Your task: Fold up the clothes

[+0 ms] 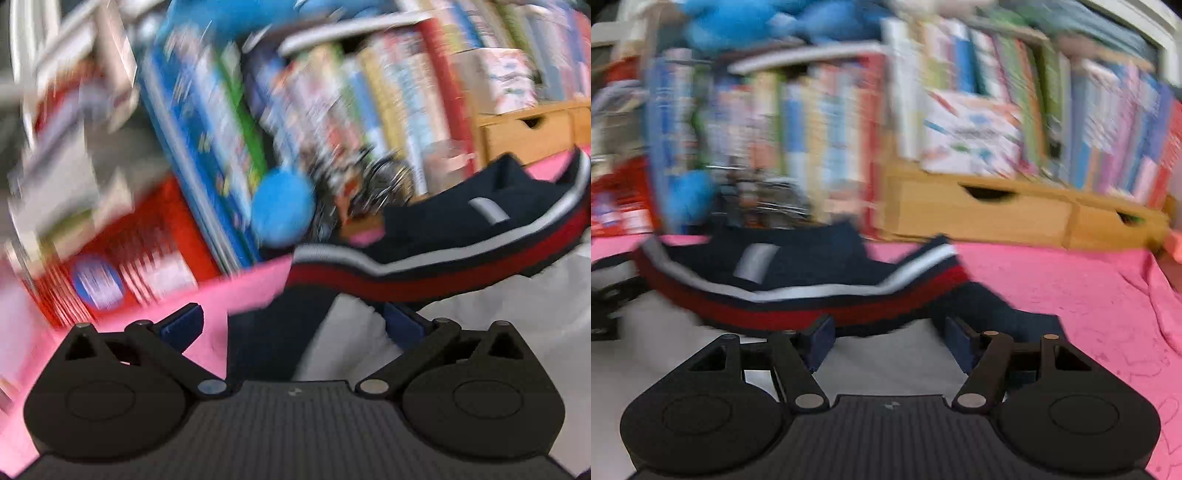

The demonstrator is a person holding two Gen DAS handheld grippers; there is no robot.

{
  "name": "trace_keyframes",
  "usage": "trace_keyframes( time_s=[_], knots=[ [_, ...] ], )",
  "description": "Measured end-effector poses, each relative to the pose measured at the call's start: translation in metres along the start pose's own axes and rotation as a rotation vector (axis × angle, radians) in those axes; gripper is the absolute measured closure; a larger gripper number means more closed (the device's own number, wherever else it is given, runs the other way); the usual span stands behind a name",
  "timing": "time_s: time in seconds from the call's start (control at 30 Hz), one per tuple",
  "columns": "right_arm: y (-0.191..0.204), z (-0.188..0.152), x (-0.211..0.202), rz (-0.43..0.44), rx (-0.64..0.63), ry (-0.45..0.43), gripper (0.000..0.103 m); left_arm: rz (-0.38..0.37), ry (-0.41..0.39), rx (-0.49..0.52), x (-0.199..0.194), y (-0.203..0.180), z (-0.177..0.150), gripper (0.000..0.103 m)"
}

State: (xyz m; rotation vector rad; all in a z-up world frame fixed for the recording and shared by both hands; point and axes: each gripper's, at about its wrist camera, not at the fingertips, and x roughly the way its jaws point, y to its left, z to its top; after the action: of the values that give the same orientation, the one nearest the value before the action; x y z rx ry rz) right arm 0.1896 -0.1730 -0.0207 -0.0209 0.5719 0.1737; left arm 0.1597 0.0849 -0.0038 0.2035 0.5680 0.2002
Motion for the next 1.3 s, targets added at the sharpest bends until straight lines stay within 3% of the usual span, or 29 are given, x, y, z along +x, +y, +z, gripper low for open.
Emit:
trace_keyframes(
  time_s=[0.07,0.17,0.27,0.37,0.57,0.67,0.73,0.83,0.9,1.07,1.2,1.3],
  knots=[
    [-0.03,0.002,0.023,-0.014,0.154,0.038,0.031,-0.049,0.058,-0.104,0.008,0.013,0.006,0.0],
    [-0.036,0.006,0.025,-0.03,0.218,0.056,0.029,-0.055,0.074,-0.115,-0.006,0.017,0.013,0.0],
    [-0.023,0.006,-0.005,-0.041,0.136,0.024,0.023,-0.098,0.003,-0.139,-0.044,0.027,0.015,0.0],
    [-0.002,-0.01,-0.05,0.009,0.046,0.006,0.015,-0.174,-0.039,-0.137,-0.082,0.028,0.013,0.0],
    [0.053,-0.08,-0.125,0.062,-0.162,-0.037,0.002,-0.268,-0.012,0.018,-0.117,-0.015,-0.013,0.0],
    [0.062,-0.101,-0.119,0.039,-0.161,0.039,0.002,-0.255,0.048,0.092,-0.108,-0.045,-0.019,0.0],
    [0.056,-0.106,-0.111,0.061,-0.087,0.085,0.0,-0.225,0.063,0.139,-0.097,-0.06,-0.016,0.0],
    [0.051,-0.104,-0.108,0.087,-0.051,0.104,0.0,-0.127,0.071,0.177,-0.071,-0.083,-0.006,0.0],
    [0.052,-0.104,-0.108,0.087,-0.053,0.104,0.0,-0.084,0.103,0.169,-0.045,-0.095,0.006,0.0],
    [0.051,-0.109,-0.109,0.091,-0.048,0.105,0.0,-0.105,0.183,0.073,0.008,-0.105,0.036,0.0],
    [0.051,-0.111,-0.111,0.093,-0.045,0.105,0.0,-0.073,0.174,0.094,0.033,-0.111,0.05,0.0],
    [0.05,-0.111,-0.112,0.096,-0.043,0.105,0.0,-0.052,0.195,0.048,0.049,-0.11,0.057,0.0]
  ],
)
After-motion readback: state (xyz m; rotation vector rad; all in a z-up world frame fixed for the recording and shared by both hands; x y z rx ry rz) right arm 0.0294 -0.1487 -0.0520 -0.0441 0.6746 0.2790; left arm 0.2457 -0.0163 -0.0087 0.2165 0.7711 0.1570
